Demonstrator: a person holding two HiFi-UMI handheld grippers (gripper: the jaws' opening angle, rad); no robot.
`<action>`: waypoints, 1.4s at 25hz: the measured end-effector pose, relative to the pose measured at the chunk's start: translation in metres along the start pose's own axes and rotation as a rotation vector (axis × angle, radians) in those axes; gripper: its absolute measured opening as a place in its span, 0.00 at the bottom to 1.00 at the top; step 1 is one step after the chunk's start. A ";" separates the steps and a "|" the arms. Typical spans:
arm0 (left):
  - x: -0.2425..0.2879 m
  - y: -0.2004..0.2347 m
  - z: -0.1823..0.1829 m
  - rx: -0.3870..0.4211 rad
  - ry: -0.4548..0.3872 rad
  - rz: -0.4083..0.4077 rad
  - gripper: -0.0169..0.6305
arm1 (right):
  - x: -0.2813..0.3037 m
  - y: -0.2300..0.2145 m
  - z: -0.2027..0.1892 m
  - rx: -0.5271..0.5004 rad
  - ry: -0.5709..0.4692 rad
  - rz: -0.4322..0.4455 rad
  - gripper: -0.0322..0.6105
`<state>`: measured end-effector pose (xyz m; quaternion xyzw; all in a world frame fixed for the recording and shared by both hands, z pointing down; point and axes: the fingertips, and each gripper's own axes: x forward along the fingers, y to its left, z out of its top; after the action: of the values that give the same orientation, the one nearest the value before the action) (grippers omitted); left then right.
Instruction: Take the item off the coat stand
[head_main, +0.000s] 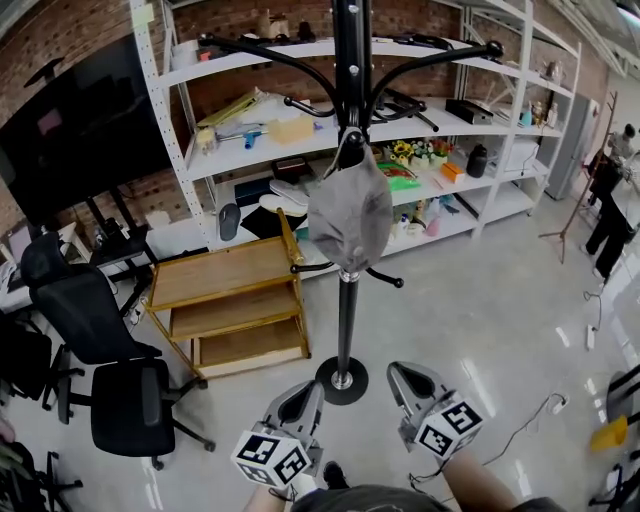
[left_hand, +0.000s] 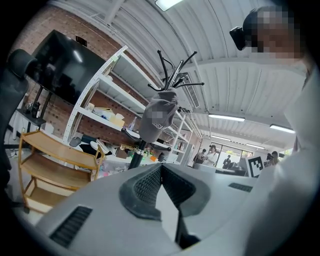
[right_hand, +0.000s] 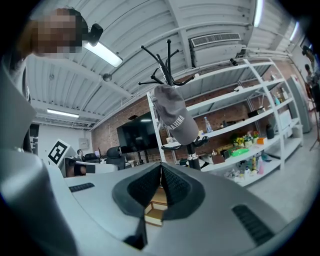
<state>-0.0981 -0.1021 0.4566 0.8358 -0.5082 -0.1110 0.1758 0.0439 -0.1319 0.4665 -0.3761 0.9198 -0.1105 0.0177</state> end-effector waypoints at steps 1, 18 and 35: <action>0.001 0.005 0.001 -0.001 0.000 -0.004 0.04 | 0.005 0.000 0.000 -0.002 0.001 -0.004 0.06; 0.033 0.037 0.050 0.074 -0.031 -0.081 0.04 | 0.058 0.015 0.030 -0.121 -0.043 -0.043 0.06; 0.068 0.041 0.104 0.183 -0.075 -0.071 0.04 | 0.078 0.013 0.132 -0.248 -0.311 -0.037 0.06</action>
<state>-0.1379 -0.1991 0.3774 0.8611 -0.4924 -0.1015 0.0757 -0.0058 -0.2024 0.3390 -0.4048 0.9054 0.0628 0.1111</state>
